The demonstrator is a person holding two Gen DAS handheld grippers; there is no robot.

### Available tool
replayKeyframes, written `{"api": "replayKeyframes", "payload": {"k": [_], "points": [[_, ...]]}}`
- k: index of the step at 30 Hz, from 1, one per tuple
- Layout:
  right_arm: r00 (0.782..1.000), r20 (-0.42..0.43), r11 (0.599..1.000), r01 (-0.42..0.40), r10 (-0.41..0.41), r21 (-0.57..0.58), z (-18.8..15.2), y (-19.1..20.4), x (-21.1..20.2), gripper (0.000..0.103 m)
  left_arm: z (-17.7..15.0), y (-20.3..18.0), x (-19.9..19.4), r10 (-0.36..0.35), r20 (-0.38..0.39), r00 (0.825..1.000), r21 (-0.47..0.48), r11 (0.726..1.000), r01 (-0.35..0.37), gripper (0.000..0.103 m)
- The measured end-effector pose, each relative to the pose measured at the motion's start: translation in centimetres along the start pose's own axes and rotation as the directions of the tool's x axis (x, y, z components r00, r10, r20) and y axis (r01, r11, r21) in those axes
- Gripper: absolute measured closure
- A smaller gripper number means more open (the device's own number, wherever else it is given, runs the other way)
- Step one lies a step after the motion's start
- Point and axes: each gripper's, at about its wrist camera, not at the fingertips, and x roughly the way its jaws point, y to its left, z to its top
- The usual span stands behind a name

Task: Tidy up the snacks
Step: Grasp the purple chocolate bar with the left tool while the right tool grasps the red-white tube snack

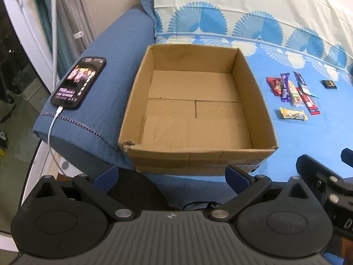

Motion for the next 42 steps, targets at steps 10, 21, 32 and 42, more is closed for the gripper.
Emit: {"api": "replayKeyframes", "payload": {"k": [10,21,32,42], "points": [[0.985,0.027,0.970,0.166,-0.173,0.176,0.6,-10.8,0.5,0.000,4.9,-7.4,0.9,-0.079,-0.022,0.997,0.078,0.994,0.081,0.000],[0.939,-0.014,0.893,0.332,-0.344,0.303,2.7,-25.6,7.1,0.000,16.1,-22.7,8.9,-0.222,-0.039,0.974,0.139,0.964,0.226,0.000],[0.951,-0.113,0.921,0.307,-0.288,0.241,5.7,-34.2,24.9,0.000,24.2,-33.5,26.1,-0.143,-0.123,0.982,0.195,0.967,0.165,0.000],[0.942,-0.100,0.942,0.328,-0.321,0.072,5.8,-35.4,34.1,0.000,25.8,-37.5,33.1,-0.184,-0.209,0.960,0.212,0.950,0.228,0.042]]}}
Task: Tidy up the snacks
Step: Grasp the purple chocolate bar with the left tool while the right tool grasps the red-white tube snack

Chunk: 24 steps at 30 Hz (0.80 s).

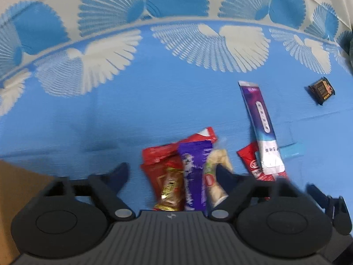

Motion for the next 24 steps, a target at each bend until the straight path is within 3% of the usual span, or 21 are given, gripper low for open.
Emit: {"api": "replayKeyframes", "payload": {"k": [1,2,3,4,6,10,17,24], "points": [[1.000,0.011,1.000,-0.007,0.007,-0.015,-0.1,0.2,0.0,0.000,0.1,0.0,0.4,-0.015,-0.022,1.000,-0.004,1.000,0.015,0.067],[1.000,0.027,1.000,-0.011,0.011,-0.017,-0.3,0.2,-0.1,0.002,0.3,0.2,1.0,-0.039,-0.051,0.998,-0.016,0.999,0.038,0.081],[0.999,0.044,1.000,-0.013,0.014,-0.017,-0.6,0.2,-0.3,0.011,0.3,0.3,1.3,-0.058,-0.067,0.996,-0.033,0.998,0.056,0.086],[0.998,0.063,0.999,-0.022,0.024,-0.029,-0.9,0.2,-0.8,0.026,0.2,0.5,1.3,-0.065,-0.071,0.995,-0.042,0.997,0.062,0.089],[0.997,0.073,0.998,-0.025,0.029,-0.055,-1.3,0.3,-1.6,0.048,-0.5,0.5,0.4,-0.064,-0.045,0.997,-0.024,0.998,0.063,0.089],[0.999,0.039,0.999,-0.032,0.030,0.029,-1.8,-1.0,-3.8,0.064,-2.3,1.1,-3.2,-0.100,0.021,0.995,-0.005,0.995,0.100,0.089],[0.999,0.050,0.987,-0.013,0.005,0.157,-4.2,-3.2,-9.5,0.068,-7.0,3.0,-11.2,-0.152,0.118,0.981,-0.030,0.987,0.157,0.089],[0.991,0.130,0.974,-0.039,0.010,0.224,-5.0,-3.0,-17.3,0.068,-11.8,5.6,-19.9,-0.168,0.205,0.964,-0.075,0.980,0.187,0.089]]}}
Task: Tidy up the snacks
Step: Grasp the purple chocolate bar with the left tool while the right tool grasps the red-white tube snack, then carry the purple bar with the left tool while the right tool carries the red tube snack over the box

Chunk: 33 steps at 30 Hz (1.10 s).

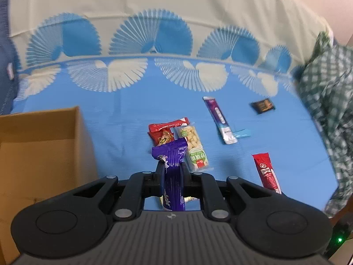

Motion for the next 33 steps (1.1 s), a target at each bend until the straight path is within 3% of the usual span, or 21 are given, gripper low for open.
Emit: {"api": "replayKeyframes", "payload": {"k": [8,13,18,24,28,33], "points": [[0.983,0.033,0.982,-0.178,0.181,-0.065,-1.5,5.4,-11.4,0.068,-5.6,3.1,-11.2,0.032,0.070,0.997,-0.016,0.999,-0.031,0.089],[0.950,-0.022,0.942,-0.312,0.311,-0.121,-4.9,9.7,-17.8,0.068,-10.8,6.7,-16.8,0.071,0.076,0.995,-0.066,0.996,-0.066,0.089],[0.919,-0.081,0.900,-0.393,0.385,-0.188,-7.8,14.1,-22.2,0.068,-15.3,10.5,-21.4,0.074,0.099,0.992,-0.127,0.990,-0.061,0.090],[0.901,-0.077,0.851,-0.429,0.427,-0.302,-9.9,18.0,-26.2,0.068,-18.7,12.6,-25.3,0.085,0.158,0.984,-0.162,0.985,-0.059,0.089],[0.903,-0.072,0.837,-0.419,0.423,-0.352,-10.3,19.4,-27.8,0.068,-20.4,13.7,-27.9,0.070,0.220,0.973,-0.197,0.980,-0.026,0.089],[0.902,-0.061,0.827,-0.418,0.428,-0.376,-11.3,20.0,-29.0,0.068,-21.5,14.5,-29.5,0.075,0.243,0.967,-0.213,0.977,-0.022,0.089]]}}
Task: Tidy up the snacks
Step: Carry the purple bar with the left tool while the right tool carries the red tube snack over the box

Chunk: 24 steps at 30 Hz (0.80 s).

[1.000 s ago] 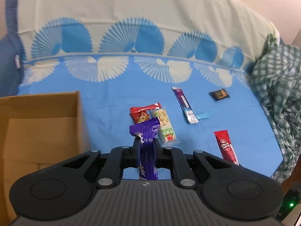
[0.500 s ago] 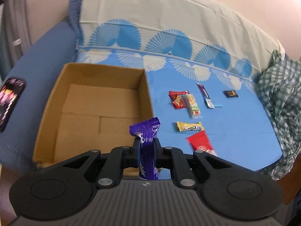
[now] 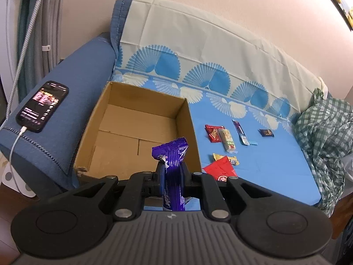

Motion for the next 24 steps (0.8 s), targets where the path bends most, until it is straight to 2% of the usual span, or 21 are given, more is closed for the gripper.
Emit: {"api": "replayKeyframes", "payload": {"k": [11,24], "points": [[1.000,-0.001,1.000,0.017,-0.017,-0.013,-0.3,0.6,-0.3,0.068,-0.6,1.3,-0.5,-0.005,-0.002,1.000,-0.031,0.999,0.005,0.089],[0.998,-0.047,0.999,0.034,-0.034,-0.015,0.8,0.6,2.5,0.068,1.8,3.1,1.2,0.000,0.020,1.000,-0.072,0.997,0.002,0.089]]}}
